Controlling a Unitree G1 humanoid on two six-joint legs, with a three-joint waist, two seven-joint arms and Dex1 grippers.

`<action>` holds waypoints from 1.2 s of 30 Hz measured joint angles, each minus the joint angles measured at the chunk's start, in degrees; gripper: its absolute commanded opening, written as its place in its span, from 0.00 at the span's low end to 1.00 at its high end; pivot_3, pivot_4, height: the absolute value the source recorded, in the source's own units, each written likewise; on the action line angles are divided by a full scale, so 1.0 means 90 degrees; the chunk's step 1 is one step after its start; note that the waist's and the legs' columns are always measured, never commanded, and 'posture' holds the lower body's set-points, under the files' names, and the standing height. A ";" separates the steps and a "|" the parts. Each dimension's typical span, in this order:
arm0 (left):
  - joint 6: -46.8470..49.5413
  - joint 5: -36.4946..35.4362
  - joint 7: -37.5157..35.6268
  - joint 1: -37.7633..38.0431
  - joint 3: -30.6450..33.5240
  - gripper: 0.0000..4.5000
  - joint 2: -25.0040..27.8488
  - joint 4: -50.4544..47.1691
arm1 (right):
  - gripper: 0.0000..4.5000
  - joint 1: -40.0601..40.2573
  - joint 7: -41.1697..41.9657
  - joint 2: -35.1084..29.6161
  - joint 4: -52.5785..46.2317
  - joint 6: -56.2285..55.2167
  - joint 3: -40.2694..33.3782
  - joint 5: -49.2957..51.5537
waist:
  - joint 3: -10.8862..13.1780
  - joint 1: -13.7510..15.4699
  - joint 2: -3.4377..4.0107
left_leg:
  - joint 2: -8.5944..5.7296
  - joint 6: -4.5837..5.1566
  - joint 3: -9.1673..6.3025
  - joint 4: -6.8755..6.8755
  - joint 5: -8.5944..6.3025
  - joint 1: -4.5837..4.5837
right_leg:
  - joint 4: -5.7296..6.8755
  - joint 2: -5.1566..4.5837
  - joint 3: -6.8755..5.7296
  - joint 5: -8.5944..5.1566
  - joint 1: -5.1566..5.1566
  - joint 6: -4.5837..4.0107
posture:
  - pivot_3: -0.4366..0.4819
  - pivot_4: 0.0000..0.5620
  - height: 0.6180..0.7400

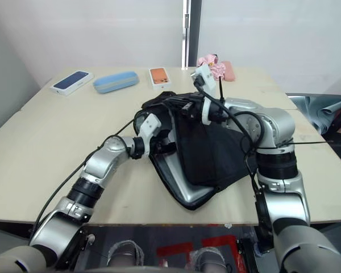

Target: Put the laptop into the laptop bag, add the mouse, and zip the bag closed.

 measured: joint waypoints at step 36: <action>0.0057 -0.0413 -0.0707 0.0614 0.0486 1.00 0.0521 -0.0815 | 0.00 0.0037 -0.0204 0.0152 -0.0005 -0.0022 0.0024 0.0185 | 0.0006 -0.0027 0.0007 | -0.0001 -0.0002 0.0004 -0.0024 -0.0002 -0.0001 | -0.0022 -0.0001 -0.0003 0.0000 -0.0002 0.0001 | 0.48 0.27 1.00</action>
